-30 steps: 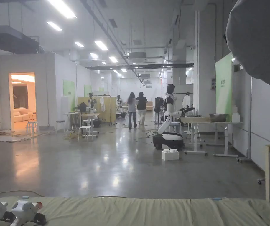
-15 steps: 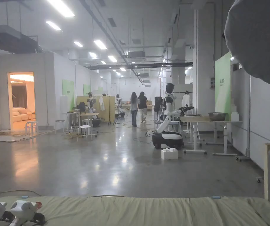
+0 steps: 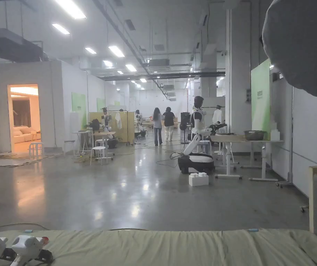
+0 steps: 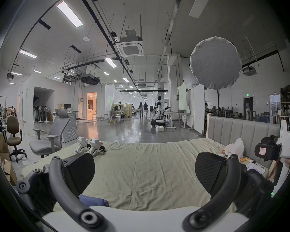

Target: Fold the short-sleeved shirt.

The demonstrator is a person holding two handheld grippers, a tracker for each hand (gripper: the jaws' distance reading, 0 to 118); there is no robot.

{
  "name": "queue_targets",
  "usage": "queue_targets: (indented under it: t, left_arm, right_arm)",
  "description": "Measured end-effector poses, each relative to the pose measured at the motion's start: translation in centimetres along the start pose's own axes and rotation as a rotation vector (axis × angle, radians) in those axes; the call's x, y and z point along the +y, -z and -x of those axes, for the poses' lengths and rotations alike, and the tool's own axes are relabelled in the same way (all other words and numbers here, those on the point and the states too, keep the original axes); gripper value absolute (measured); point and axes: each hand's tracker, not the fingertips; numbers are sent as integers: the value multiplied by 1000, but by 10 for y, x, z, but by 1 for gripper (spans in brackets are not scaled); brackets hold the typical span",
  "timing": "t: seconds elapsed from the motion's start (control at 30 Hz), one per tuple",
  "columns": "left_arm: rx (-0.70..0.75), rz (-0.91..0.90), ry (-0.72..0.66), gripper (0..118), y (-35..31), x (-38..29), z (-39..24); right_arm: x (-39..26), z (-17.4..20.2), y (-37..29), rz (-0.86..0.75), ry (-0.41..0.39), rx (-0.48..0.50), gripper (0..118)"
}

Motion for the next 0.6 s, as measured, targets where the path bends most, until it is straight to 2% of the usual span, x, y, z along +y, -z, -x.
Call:
queue_targets:
  t: [0.33,0.43,0.6]
  left_arm:
    - [-4,8,-4,118,0,-1,0]
    - [-5,9,-7,118,0,-1,1]
    - [-8,10,-16,118,0,1,2]
  right_arm:
    - [1,-1,-1,4,-1,-2,118]
    - [6,-2,-2,10,41,12,118]
    - [19,2,-4,21,67,7,118]
